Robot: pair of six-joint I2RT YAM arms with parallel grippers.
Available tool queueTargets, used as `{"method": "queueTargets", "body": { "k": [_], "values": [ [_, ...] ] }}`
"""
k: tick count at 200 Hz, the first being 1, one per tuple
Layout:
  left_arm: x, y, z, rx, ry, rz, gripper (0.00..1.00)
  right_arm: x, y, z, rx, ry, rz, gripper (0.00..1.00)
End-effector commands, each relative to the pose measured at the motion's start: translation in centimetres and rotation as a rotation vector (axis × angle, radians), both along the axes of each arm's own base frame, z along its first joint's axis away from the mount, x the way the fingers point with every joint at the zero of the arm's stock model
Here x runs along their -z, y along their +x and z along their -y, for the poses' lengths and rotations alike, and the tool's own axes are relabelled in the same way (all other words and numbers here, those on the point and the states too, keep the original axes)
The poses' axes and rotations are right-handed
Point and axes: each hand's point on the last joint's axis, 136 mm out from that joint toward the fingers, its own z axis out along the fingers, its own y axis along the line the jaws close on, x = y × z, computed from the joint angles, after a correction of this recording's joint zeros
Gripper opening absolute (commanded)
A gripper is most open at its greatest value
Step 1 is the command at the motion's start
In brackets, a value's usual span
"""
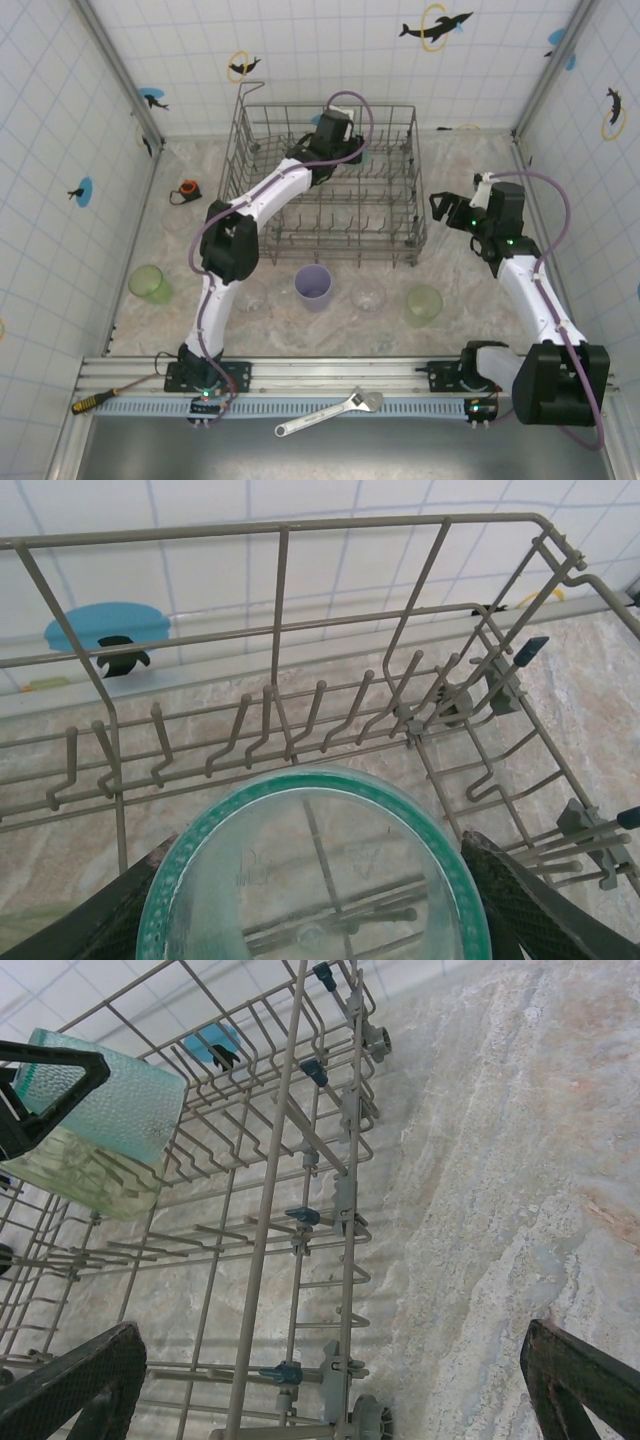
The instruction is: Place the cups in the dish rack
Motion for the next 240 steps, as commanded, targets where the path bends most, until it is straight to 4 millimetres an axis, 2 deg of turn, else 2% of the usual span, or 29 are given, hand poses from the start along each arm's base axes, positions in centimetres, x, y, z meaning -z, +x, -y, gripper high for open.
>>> {"method": "queueTargets", "body": {
  "k": [1, 22, 48, 50, 54, 127, 141, 179, 201, 227, 240],
  "values": [
    [0.8, 0.3, 0.5, 0.012, 0.054, 0.02, 0.0, -0.1, -0.2, 0.0, -0.006, 0.008, 0.022, 1.0],
    [1.6, 0.3, 0.7, 0.017, 0.074, 0.018, 0.0, 0.1, -0.3, -0.1, -0.007, 0.009, 0.017, 1.0],
    [1.5, 0.1, 1.0, 0.022, 0.083, 0.027, 0.0, 0.3, -0.4, -0.1, -0.008, 0.013, 0.013, 1.0],
    [3.2, 0.2, 1.1, 0.025, 0.1, 0.006, 0.0, 0.3, -0.4, -0.1, -0.008, 0.013, 0.015, 1.0],
    [3.9, 0.2, 1.2, 0.028, 0.109, -0.002, 0.0, 0.3, -0.4, -0.1, -0.008, 0.013, 0.015, 1.0],
    [6.5, 0.0, 1.4, 0.028, 0.243, 0.024, 0.0, 0.5, -0.4, -0.1, -0.008, 0.014, 0.012, 1.0],
    [7.0, 0.0, 1.4, 0.032, 0.25, 0.019, 0.04, 0.5, -0.4, -0.2, -0.01, 0.017, 0.013, 1.0],
    [8.0, 0.1, 1.0, 0.013, 0.297, 0.024, 0.07, 0.4, -0.4, -0.1, -0.009, 0.016, 0.016, 1.0],
    [8.1, 0.1, 1.0, 0.012, 0.302, 0.024, 0.23, 0.5, -0.4, -0.1, -0.01, 0.016, 0.015, 1.0],
    [7.6, 0.1, 1.0, -0.003, 0.306, 0.038, 0.67, 0.4, -0.4, -0.2, -0.013, 0.021, 0.016, 1.0],
    [6.7, 0.0, 1.3, -0.004, 0.298, 0.054, 0.82, 0.3, -0.4, -0.2, -0.013, 0.021, 0.019, 1.0]
  ]
}}
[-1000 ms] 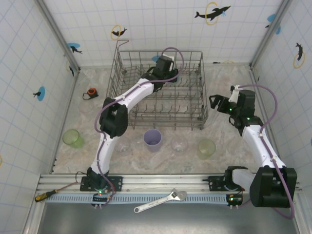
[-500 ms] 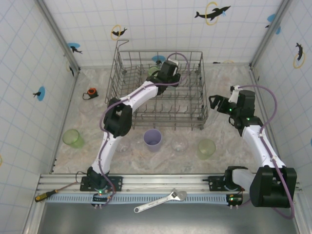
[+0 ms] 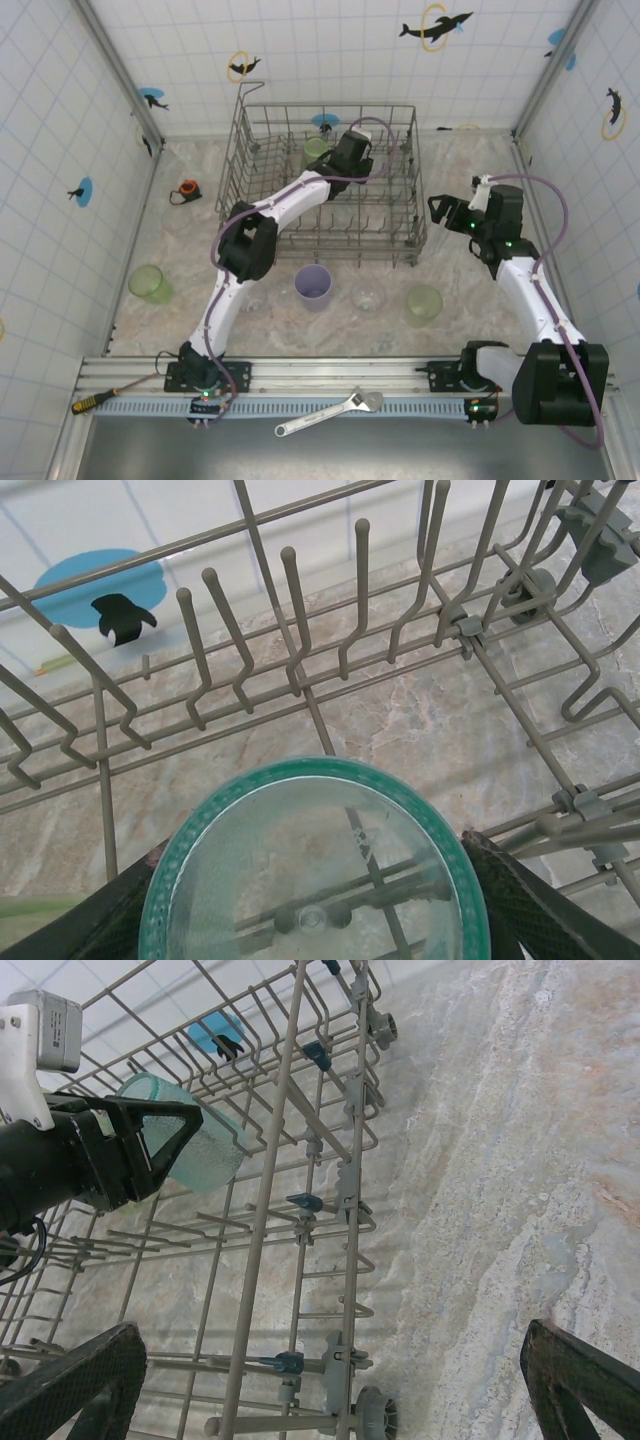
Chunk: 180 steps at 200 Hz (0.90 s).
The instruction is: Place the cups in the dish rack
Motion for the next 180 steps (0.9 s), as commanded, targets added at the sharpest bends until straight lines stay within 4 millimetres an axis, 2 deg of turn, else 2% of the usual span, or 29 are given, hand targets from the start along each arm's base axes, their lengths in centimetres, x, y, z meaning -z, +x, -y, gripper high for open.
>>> {"method": "queueTargets", "body": {
  "k": [1, 21, 40, 48, 50, 52, 68, 96, 138, 180],
  "values": [
    [0.0, 0.1, -0.1, -0.019, 0.037, 0.018, 0.83, -0.4, -0.2, 0.1, 0.0, 0.007, 0.029, 1.0],
    [-2.0, -0.3, 0.6, -0.01, 0.005, 0.043, 0.97, -0.5, -0.2, 0.0, -0.002, 0.009, 0.028, 1.0],
    [-4.6, -0.7, 1.2, 0.002, -0.039, 0.072, 0.97, -0.3, -0.3, 0.0, -0.005, 0.011, 0.023, 1.0],
    [-4.7, -0.8, 1.3, 0.003, -0.048, 0.072, 0.97, -0.3, -0.3, -0.1, -0.006, 0.012, 0.022, 1.0],
    [-6.6, -1.0, 1.3, 0.003, -0.069, 0.094, 0.97, -0.3, -0.3, -0.1, -0.007, 0.014, 0.022, 1.0],
    [-7.2, -1.0, 1.2, 0.003, -0.078, 0.102, 0.97, -0.3, -0.3, -0.1, -0.008, 0.014, 0.022, 1.0],
    [-9.2, -1.4, 1.3, 0.007, -0.115, 0.12, 0.97, -0.3, -0.3, -0.1, -0.009, 0.017, 0.022, 1.0],
    [-11.4, -2.0, 1.1, 0.005, -0.163, 0.132, 0.97, -0.3, -0.4, -0.3, -0.015, 0.023, 0.018, 1.0],
    [-14.4, -3.3, 1.1, 0.015, -0.204, 0.158, 0.98, 1.1, -0.4, -0.1, -0.01, 0.01, -0.065, 1.0],
    [-16.9, -4.9, 0.0, 0.002, -0.251, 0.161, 0.98, 1.3, -0.4, 0.1, 0.029, 0.038, -0.102, 1.0]
  ]
}}
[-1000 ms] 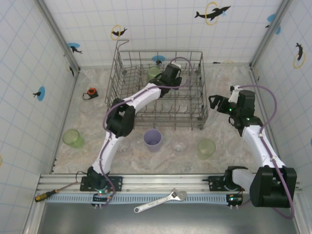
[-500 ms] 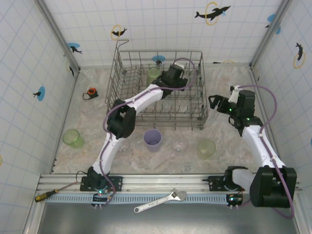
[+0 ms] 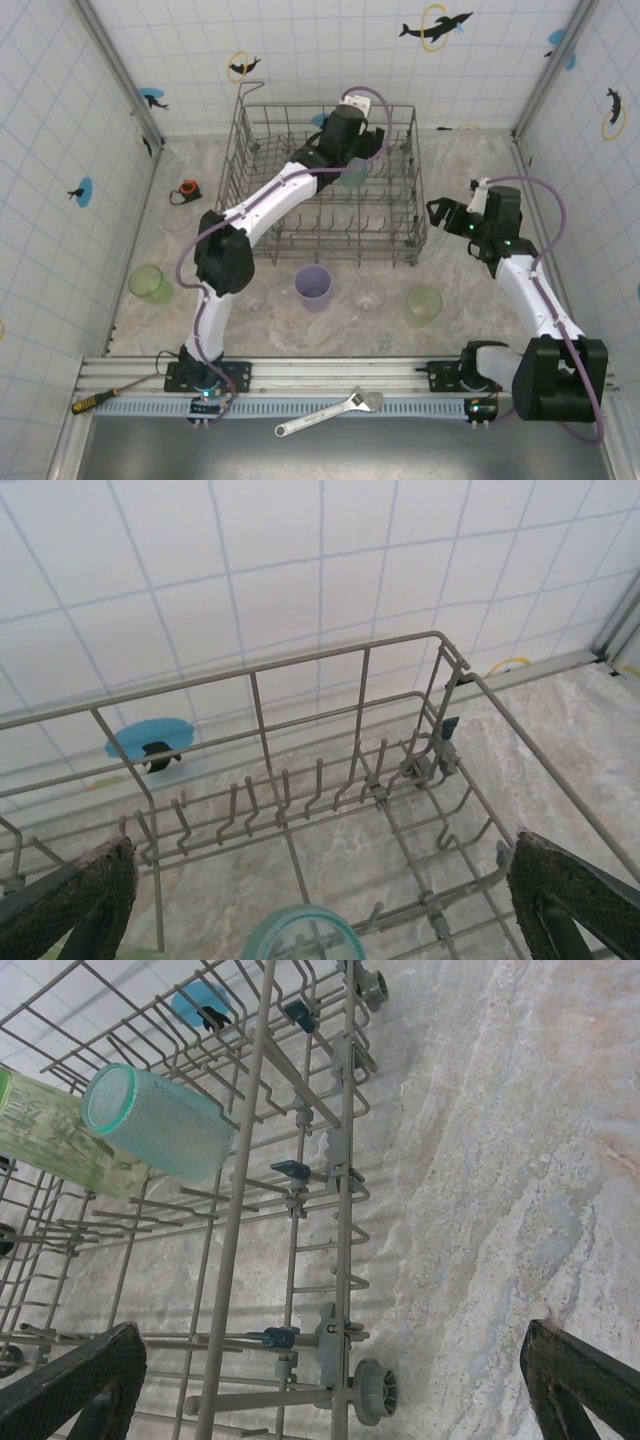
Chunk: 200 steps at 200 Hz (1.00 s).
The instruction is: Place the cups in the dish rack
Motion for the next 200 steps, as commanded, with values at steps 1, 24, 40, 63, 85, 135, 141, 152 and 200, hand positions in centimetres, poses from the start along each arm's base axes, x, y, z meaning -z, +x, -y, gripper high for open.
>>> {"method": "queueTargets", "body": {
  "k": [1, 24, 40, 63, 85, 135, 141, 152, 200],
  "values": [
    [-2.0, -1.6, -0.5, 0.001, -0.047, -0.007, 0.98, -0.2, 0.1, 0.2, 0.024, 0.014, -0.031, 1.0],
    [-2.4, -3.0, -1.6, -0.008, -0.052, -0.028, 0.98, 0.1, 0.1, 0.6, 0.048, -0.003, -0.075, 1.0],
    [-2.2, -4.3, -3.0, -0.039, -0.06, -0.042, 0.98, 0.2, 0.0, 0.9, 0.064, -0.031, -0.107, 1.0],
    [-1.8, -5.8, -4.6, -0.064, -0.077, -0.061, 0.98, 0.0, -0.5, 0.9, 0.065, -0.074, -0.133, 1.0],
    [-1.4, -7.1, -6.1, -0.077, -0.061, -0.071, 0.98, -0.4, -1.2, 0.7, 0.069, -0.129, -0.139, 1.0],
    [0.2, -9.4, -8.5, -0.12, -0.086, -0.122, 0.98, -1.1, -3.9, 0.4, 0.081, -0.225, -0.174, 1.0],
    [0.4, -9.6, -8.8, -0.12, -0.082, -0.125, 0.98, -1.3, -4.2, 0.3, 0.081, -0.224, -0.176, 1.0],
    [0.5, -10.1, -9.1, -0.119, -0.075, -0.127, 0.98, -1.5, -4.9, 0.0, 0.076, -0.222, -0.181, 1.0],
    [0.7, -11.5, -10.6, -0.117, -0.057, -0.122, 0.98, -1.5, -7.9, -1.1, 0.071, -0.32, -0.229, 1.0]
  ]
}}
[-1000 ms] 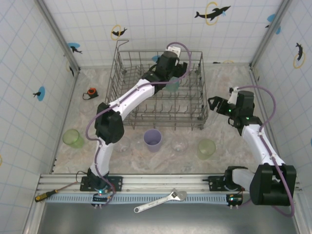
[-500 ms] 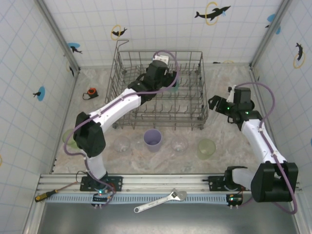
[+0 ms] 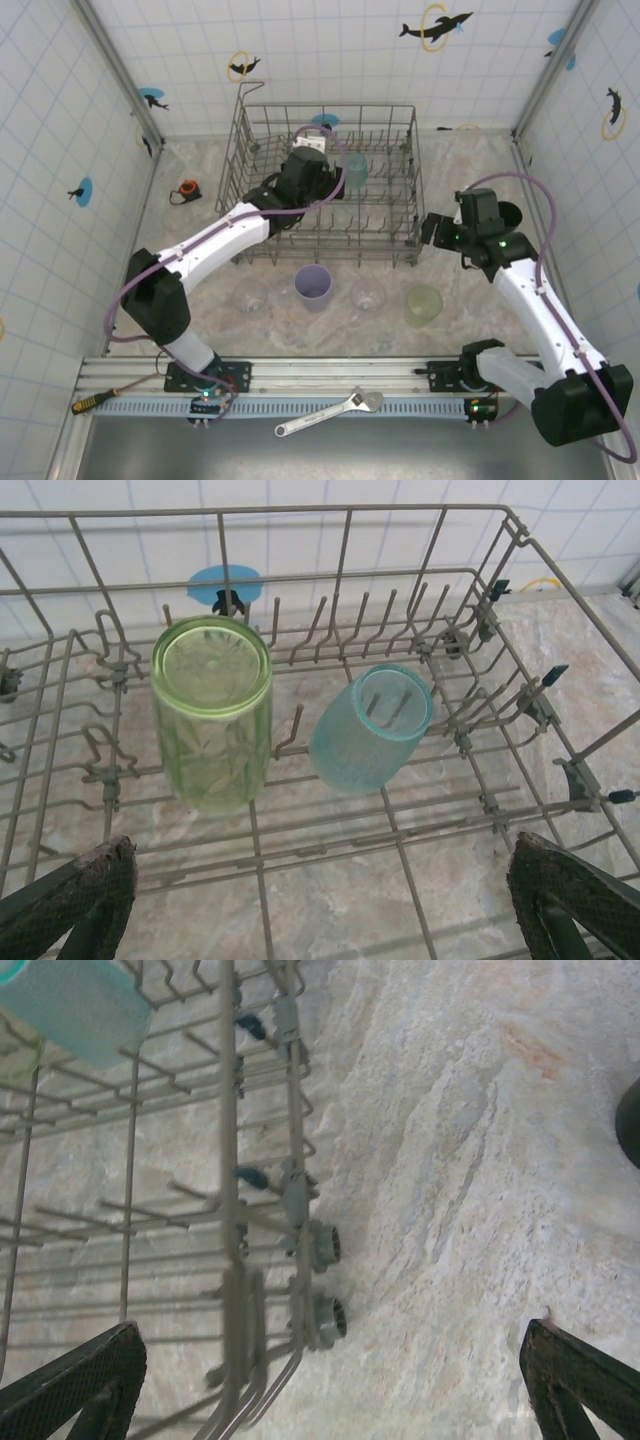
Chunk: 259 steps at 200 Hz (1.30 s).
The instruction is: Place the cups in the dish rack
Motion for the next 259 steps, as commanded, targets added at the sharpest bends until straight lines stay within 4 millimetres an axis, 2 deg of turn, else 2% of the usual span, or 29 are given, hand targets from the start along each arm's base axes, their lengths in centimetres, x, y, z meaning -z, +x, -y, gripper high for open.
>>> {"method": "queueTargets", "body": {
  "k": [1, 31, 63, 105, 138, 184, 216, 259],
  "values": [
    [-1.6, -0.8, -0.8, -0.013, -0.014, 0.035, 0.98, -0.5, -1.7, 0.4, 0.038, -0.047, -0.028, 1.0],
    [-1.2, -1.2, -1.2, -0.009, 0.0, 0.031, 0.98, -0.6, -3.2, -1.0, 0.027, -0.021, -0.027, 0.95],
    [-0.6, -1.5, -1.4, -0.008, 0.007, 0.024, 0.98, 1.3, -5.1, -3.6, -0.015, -0.028, -0.059, 0.88],
    [-0.9, -1.7, -1.7, -0.01, 0.005, 0.025, 0.98, 1.3, -7.1, -5.5, -0.052, -0.068, -0.052, 0.77],
    [-0.7, -2.0, -2.5, -0.034, 0.02, 0.028, 0.98, 2.6, -8.6, -5.2, -0.045, -0.129, -0.079, 0.71],
    [-0.6, -2.0, -2.6, -0.037, 0.032, 0.021, 0.98, 4.5, -10.6, -4.9, -0.041, -0.114, -0.129, 0.55],
    [-0.6, -2.0, -2.6, -0.036, 0.034, 0.02, 0.98, 6.0, -11.7, -4.3, -0.004, -0.104, -0.166, 0.52],
    [-0.1, -1.9, -2.6, -0.034, 0.06, 0.011, 0.98, 6.4, -12.2, -5.0, -0.007, -0.081, -0.174, 0.5]
  ]
}}
